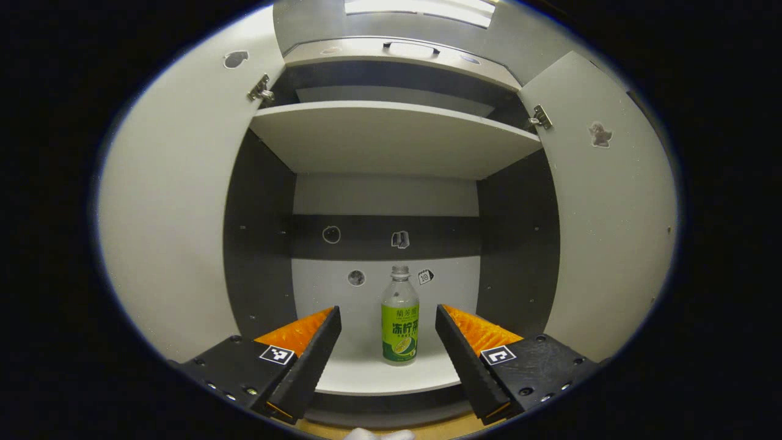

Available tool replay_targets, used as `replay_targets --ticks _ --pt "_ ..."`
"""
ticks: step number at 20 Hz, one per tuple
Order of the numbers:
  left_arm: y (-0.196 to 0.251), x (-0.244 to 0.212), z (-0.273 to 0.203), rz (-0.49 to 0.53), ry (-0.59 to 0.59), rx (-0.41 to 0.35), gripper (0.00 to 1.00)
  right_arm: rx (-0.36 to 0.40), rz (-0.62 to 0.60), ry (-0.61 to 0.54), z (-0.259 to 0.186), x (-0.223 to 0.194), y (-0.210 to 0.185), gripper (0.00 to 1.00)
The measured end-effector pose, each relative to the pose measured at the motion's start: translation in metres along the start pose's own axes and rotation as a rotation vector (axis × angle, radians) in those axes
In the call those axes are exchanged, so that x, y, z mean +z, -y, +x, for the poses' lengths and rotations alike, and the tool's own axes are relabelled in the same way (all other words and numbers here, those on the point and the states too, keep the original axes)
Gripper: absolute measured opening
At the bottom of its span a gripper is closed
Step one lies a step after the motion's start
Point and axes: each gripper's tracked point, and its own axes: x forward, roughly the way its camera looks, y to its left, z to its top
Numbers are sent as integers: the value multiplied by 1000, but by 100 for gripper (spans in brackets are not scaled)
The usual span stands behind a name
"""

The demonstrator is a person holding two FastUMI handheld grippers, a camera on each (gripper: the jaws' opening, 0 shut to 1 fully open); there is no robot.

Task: Grasp the bottle in the cabinet with the left hand and place it on the coaster, then close the right door with the right hand and the left door with the left hand.

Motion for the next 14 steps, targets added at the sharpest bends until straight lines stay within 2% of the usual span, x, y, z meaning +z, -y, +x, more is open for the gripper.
replay_targets --ticks 7,14 --pt "14 -41 100 0 -44 37 94 -35 -49 -36 2 -8 2 99" --pt "0 -62 137 5 -70 98 95 -40 -70 -55 3 -19 0 99"
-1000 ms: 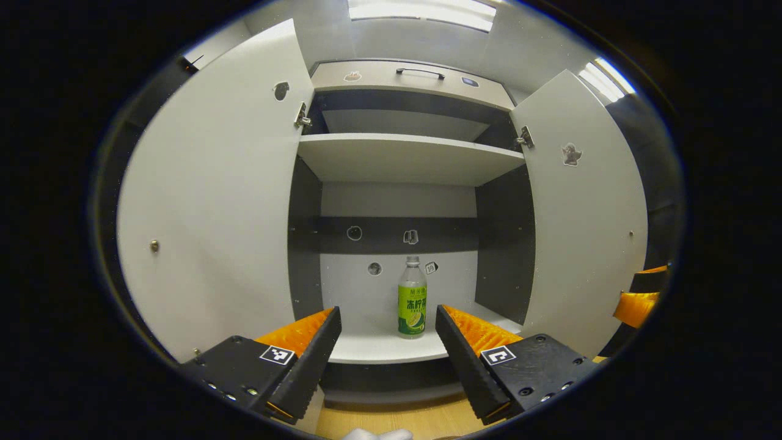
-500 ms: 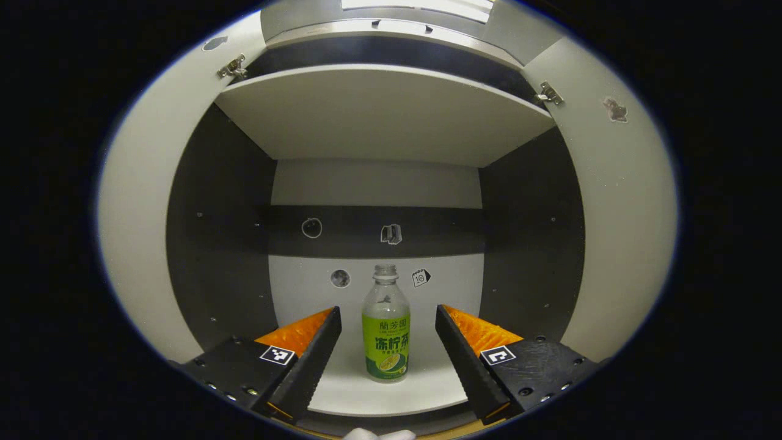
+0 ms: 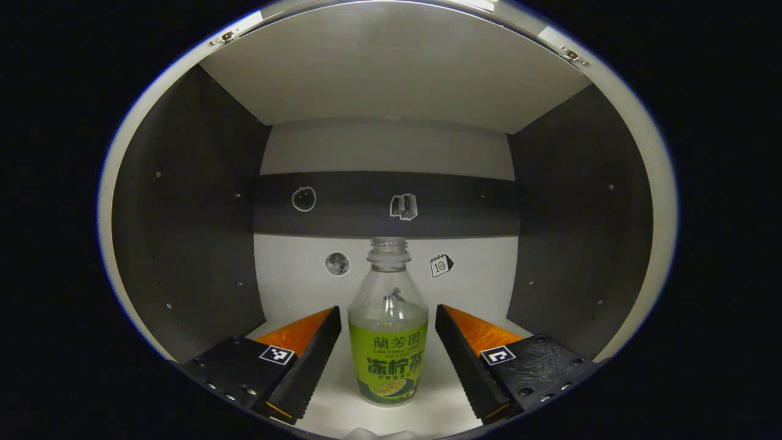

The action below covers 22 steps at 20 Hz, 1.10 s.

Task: Grasp the bottle in the cabinet with the left hand and place it on the coaster, then close the right door with the right hand and the left door with the left hand.

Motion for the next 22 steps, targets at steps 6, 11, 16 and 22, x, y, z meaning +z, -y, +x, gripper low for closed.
replay_targets --ticks 6,11,16,22 --pt "-2 -9 3 5 -43 -11 75 3 15 4 -6 3 3 99" --pt "0 32 -55 -7 46 -90 79 -3 22 12 -16 3 11 100" --pt "8 48 -141 5 88 -167 75 0 48 4 -25 -4 21 100" --pt "31 21 -240 8 51 -257 75 10 76 -10 -40 -16 30 99"
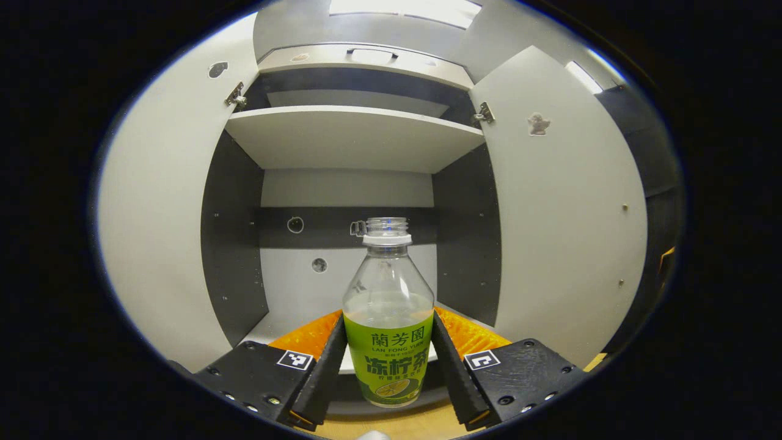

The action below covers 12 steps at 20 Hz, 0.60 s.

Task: Grasp the bottle in the cabinet with the left hand and place it on the coaster, then close the right door with the right hand and the left door with the left hand.

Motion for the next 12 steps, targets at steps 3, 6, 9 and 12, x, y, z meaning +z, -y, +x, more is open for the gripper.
replay_targets --ticks 3,6,9,12 --pt "17 -36 -37 -22 -60 -23 75 -8 13 -5 -7 -7 7 99" --pt "28 -83 -65 -6 -117 -45 73 -18 23 -16 -12 -14 15 99" --pt "35 -121 -87 -35 -130 -71 73 -31 11 -34 -15 -21 22 99" --pt "43 -155 -103 -81 -135 -96 72 -42 2 -56 -19 -28 29 99"
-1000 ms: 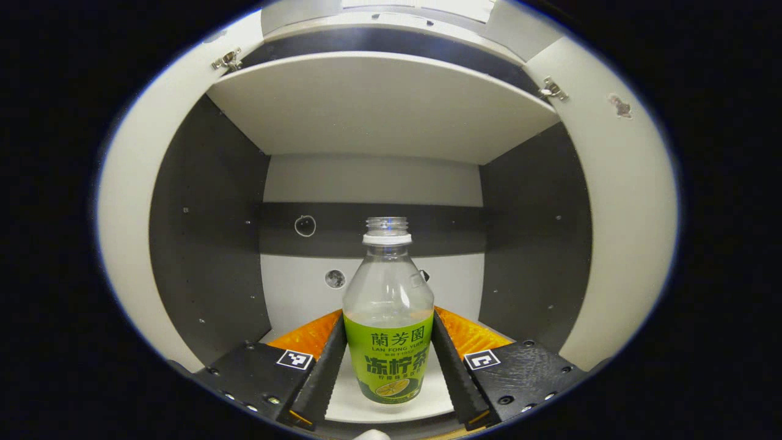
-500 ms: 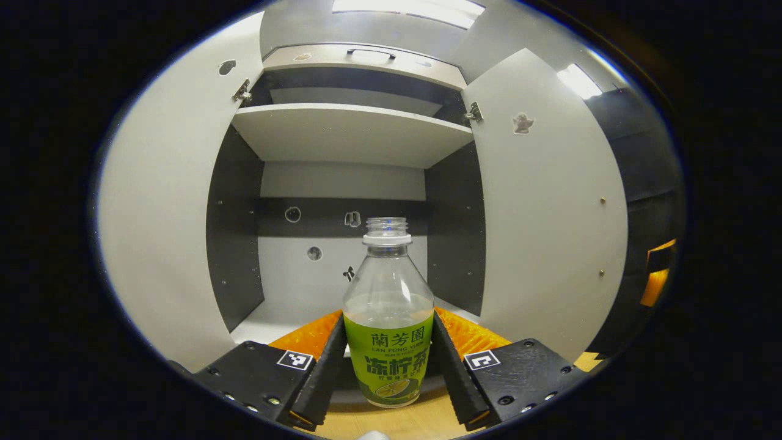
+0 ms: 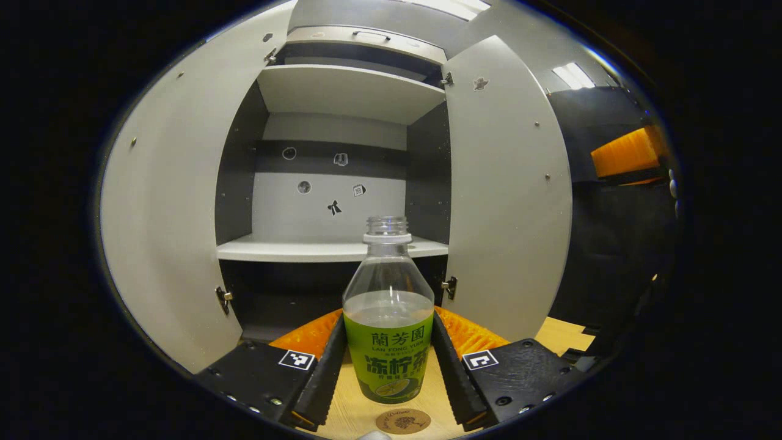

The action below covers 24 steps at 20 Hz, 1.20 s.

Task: Grasp the bottle in the cabinet with the left hand and place it on the coaster, then close the right door with the right hand and the left door with the left hand.

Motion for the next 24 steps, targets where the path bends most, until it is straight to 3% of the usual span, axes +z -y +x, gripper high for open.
replay_targets --ticks 4,10,13,15,16,17,19,20,21,22,24 --pt "5 -45 -11 -13 -2 -25 73 -13 -17 -30 -2 -10 8 99" --pt "15 -105 -12 48 -7 -70 73 -20 -43 -72 -2 -26 14 99" --pt "22 -135 -9 19 -38 -92 73 -18 -60 -96 1 -35 13 99" --pt "26 -146 -7 8 -45 -96 73 -18 -64 -109 2 -38 14 99" --pt "26 -149 -5 10 -40 -96 77 -15 -67 -111 3 -39 13 99" --pt "25 -153 -4 11 -45 -95 73 -14 -72 -115 3 -40 12 99" --pt "25 -160 -6 3 -50 -97 73 -11 -83 -116 4 -40 11 99" --pt "24 -162 -6 4 -45 -95 79 -8 -87 -116 4 -41 11 99" --pt "24 -165 -6 10 -49 -97 75 -7 -92 -117 4 -41 10 99" --pt "24 -169 -7 19 -58 -96 79 -5 -97 -118 4 -41 10 99" --pt "25 -174 -8 26 -61 -99 75 -3 -102 -122 4 -42 9 99"
